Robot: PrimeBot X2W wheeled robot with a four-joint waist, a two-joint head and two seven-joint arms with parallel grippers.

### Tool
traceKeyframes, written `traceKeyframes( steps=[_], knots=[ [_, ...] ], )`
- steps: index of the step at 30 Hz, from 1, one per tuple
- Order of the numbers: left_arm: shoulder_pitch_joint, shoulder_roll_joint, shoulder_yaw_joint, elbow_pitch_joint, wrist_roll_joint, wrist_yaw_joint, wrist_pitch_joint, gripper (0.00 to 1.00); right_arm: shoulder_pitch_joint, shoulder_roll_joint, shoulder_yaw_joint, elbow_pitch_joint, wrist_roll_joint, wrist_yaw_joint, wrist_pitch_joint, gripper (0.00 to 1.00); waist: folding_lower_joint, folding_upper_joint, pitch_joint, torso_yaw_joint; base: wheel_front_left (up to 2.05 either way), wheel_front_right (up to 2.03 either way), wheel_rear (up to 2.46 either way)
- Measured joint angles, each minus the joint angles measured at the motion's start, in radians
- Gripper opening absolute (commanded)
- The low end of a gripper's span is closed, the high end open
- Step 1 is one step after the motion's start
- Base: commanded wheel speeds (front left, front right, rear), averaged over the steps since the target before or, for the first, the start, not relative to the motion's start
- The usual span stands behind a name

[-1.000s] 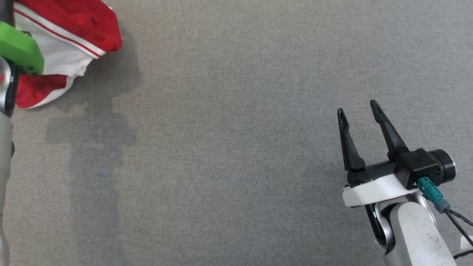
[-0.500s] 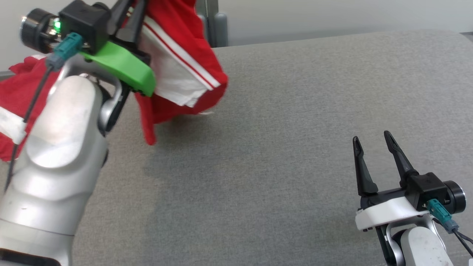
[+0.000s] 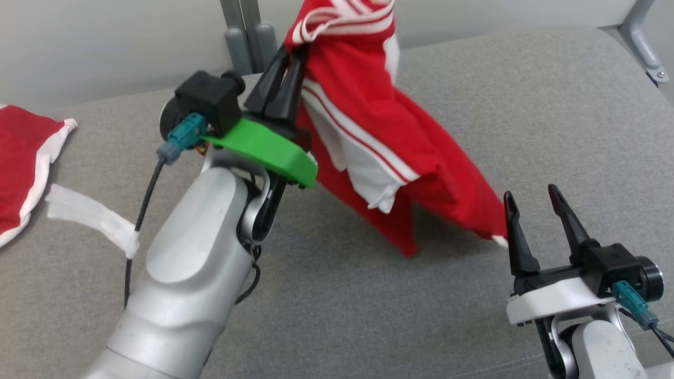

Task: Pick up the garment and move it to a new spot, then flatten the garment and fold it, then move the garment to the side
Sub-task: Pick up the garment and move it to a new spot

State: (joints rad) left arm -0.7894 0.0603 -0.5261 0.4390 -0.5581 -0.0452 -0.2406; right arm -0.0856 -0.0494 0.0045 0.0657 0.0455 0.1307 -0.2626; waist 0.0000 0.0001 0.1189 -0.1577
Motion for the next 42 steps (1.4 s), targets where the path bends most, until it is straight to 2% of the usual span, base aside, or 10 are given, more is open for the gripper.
traceKeyframes(
  steps=[9, 17, 18, 19, 20, 30, 42],
  knots=[
    [0.158, 0.015, 0.082, 0.260, -0.035, 0.029, -0.020, 0.00, -0.022, 0.000, -0.014, 0.007, 0.009, 0.000, 0.000, 1.00, 0.0000, 0.0000, 0.055, 0.011, 0.00, 0.00, 0.00],
    [0.212, 0.034, 0.193, 0.351, 0.008, 0.055, -0.022, 0.00, -0.038, 0.000, -0.018, 0.010, 0.009, 0.000, 0.000, 1.00, 0.0000, 0.0000, 0.073, 0.036, 0.00, 0.00, 0.00],
    [0.218, 0.036, 0.205, 0.353, 0.019, 0.059, -0.022, 0.30, -0.039, 0.000, -0.018, 0.011, 0.008, 0.000, 0.000, 1.00, 0.0000, 0.0000, 0.073, 0.040, 0.00, 0.00, 0.00],
    [0.225, 0.037, 0.218, 0.353, 0.026, 0.063, -0.022, 0.74, -0.039, 0.000, -0.017, 0.014, 0.007, 0.000, 0.000, 1.00, 0.0000, 0.0000, 0.072, 0.044, 0.00, 0.00, 0.00],
    [0.231, 0.036, 0.232, 0.351, 0.029, 0.063, -0.022, 1.00, -0.039, 0.000, -0.015, 0.015, 0.005, 0.000, 0.000, 1.00, 0.0000, 0.0000, 0.070, 0.047, 0.00, 0.00, 0.00],
    [0.324, 0.012, 0.332, 0.261, 0.113, 0.018, -0.024, 1.00, -0.036, 0.000, -0.014, 0.024, 0.004, 0.000, 0.000, 1.00, 0.0000, 0.0000, 0.034, 0.079, 0.00, 0.00, 0.00],
    [0.472, 0.002, 0.428, 0.019, 0.241, -0.026, -0.024, 1.00, -0.018, 0.000, -0.034, 0.013, -0.004, 0.000, 0.000, 1.00, 0.0000, 0.0000, -0.011, 0.114, 0.00, 0.00, 0.00]
  ],
)
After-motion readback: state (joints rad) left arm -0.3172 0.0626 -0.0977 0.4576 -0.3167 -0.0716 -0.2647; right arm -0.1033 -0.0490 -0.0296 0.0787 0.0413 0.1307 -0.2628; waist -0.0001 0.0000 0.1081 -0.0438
